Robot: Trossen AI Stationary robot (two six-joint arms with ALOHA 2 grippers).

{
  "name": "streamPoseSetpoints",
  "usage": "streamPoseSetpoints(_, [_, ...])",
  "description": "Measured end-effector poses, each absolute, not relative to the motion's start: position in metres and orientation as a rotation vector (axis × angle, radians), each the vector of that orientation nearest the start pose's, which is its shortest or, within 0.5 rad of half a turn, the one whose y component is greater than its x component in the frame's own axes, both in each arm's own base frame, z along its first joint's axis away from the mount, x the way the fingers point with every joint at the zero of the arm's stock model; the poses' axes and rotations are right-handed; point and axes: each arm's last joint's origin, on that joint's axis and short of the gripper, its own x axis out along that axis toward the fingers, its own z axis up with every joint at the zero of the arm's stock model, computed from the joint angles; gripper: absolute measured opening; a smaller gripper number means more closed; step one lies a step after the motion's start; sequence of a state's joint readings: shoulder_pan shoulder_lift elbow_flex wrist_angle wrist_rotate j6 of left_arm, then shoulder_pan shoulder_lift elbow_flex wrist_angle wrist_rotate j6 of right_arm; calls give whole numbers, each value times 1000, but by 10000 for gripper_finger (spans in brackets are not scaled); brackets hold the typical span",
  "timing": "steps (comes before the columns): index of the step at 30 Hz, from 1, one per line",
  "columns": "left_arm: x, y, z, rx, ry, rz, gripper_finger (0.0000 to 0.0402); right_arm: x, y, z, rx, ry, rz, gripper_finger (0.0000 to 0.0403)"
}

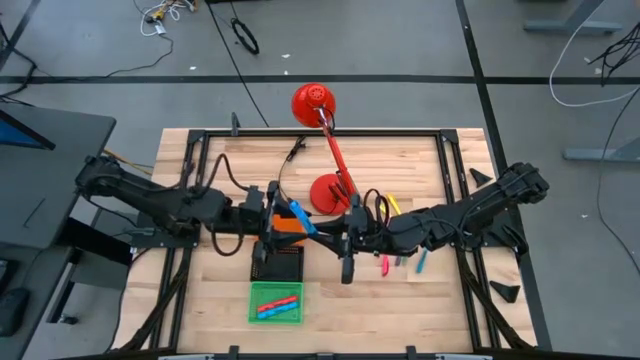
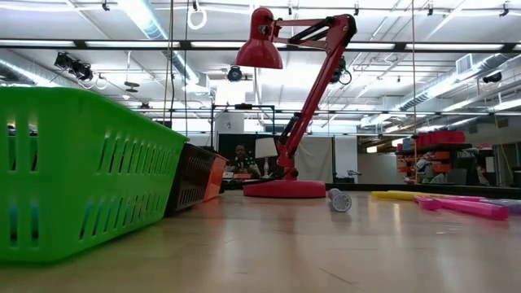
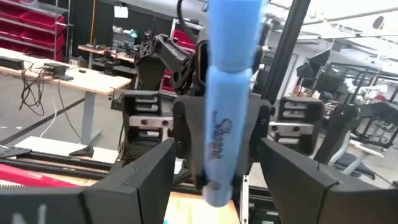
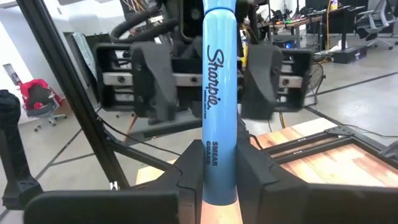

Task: Pick & Place Markers
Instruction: Put the right blue highlighter into the green bin

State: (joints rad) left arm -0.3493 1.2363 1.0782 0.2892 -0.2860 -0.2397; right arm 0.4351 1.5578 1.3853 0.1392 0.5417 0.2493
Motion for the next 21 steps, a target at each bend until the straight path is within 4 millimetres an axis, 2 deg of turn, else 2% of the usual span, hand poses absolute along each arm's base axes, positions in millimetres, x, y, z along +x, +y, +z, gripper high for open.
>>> streamPoseSetpoints(8, [273, -88, 384, -291, -145, -79, 225, 333, 138, 381, 233, 22, -111, 58])
streamPoseSetpoints(11, [275, -89, 382, -288, -135, -94, 191, 333, 138, 381, 233, 22, -111, 58])
streamPoseSetpoints(18, [275, -89, 383, -283, -138, -98, 70, 333, 138, 381, 233, 23, -111, 59])
streamPoseSetpoints(21, [275, -89, 383, -283, -138, -99, 68, 333, 138, 381, 233, 23, -110, 68])
